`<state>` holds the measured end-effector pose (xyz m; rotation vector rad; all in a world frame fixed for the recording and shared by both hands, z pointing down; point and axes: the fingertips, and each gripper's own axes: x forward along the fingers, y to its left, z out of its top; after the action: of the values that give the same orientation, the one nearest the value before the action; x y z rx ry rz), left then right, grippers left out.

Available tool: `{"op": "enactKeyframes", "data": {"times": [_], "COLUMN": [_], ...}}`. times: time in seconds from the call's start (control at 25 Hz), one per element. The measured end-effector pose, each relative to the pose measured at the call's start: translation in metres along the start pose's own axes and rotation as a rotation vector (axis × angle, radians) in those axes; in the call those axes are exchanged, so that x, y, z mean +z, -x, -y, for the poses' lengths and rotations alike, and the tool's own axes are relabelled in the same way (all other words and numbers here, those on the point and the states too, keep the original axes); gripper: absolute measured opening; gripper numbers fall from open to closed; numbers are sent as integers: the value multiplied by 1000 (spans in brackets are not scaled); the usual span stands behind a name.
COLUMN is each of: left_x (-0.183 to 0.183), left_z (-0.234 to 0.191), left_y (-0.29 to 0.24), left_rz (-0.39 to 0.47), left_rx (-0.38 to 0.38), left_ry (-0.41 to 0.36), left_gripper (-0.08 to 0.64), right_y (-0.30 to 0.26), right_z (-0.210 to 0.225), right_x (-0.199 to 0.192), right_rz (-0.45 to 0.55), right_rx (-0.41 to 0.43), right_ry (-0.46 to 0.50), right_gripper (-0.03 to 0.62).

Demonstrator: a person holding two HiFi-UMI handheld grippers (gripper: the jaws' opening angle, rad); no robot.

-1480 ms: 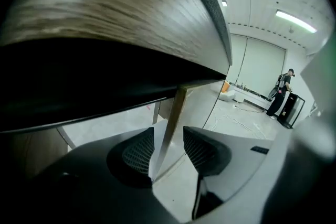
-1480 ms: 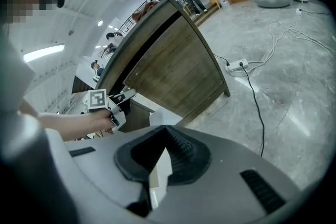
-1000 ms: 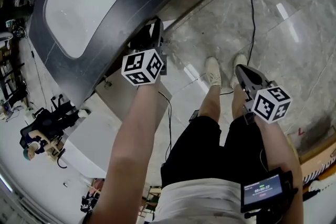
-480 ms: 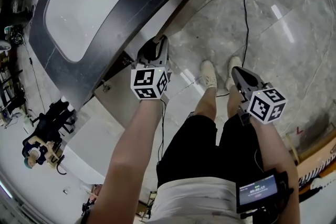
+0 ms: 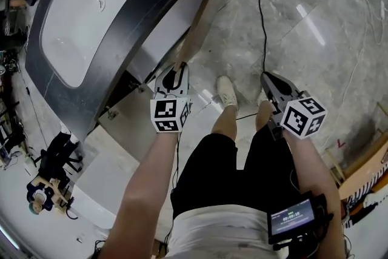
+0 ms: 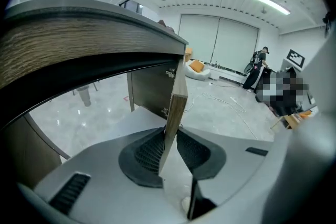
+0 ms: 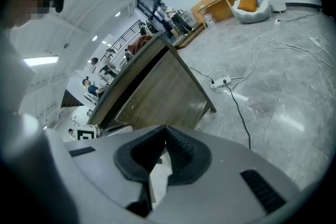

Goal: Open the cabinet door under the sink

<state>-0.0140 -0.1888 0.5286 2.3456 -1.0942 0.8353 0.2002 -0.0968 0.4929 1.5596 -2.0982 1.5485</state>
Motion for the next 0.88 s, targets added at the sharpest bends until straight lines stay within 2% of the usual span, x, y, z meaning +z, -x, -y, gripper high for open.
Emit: {"op": "enactKeyframes", "data": {"times": [0.16,0.44,0.88], "left_x": [-1,-3,-10], "left_z": [15,35,90], "left_y": [-1,-2,-5], "left_rz": [-14,-39,-65], "left_rx": [-30,-18,34], "left_ry": [-31,-47,12], "left_gripper": [78,77,75], "right_y": [11,33,85], "right_z": [17,44,98], "right_x": [6,-8,-9], "right_rz": [26,36,21], "right_rx": [-28,-35,-55], "right_ry": [-12,-80,-105], "right_gripper": [15,14,15]}}
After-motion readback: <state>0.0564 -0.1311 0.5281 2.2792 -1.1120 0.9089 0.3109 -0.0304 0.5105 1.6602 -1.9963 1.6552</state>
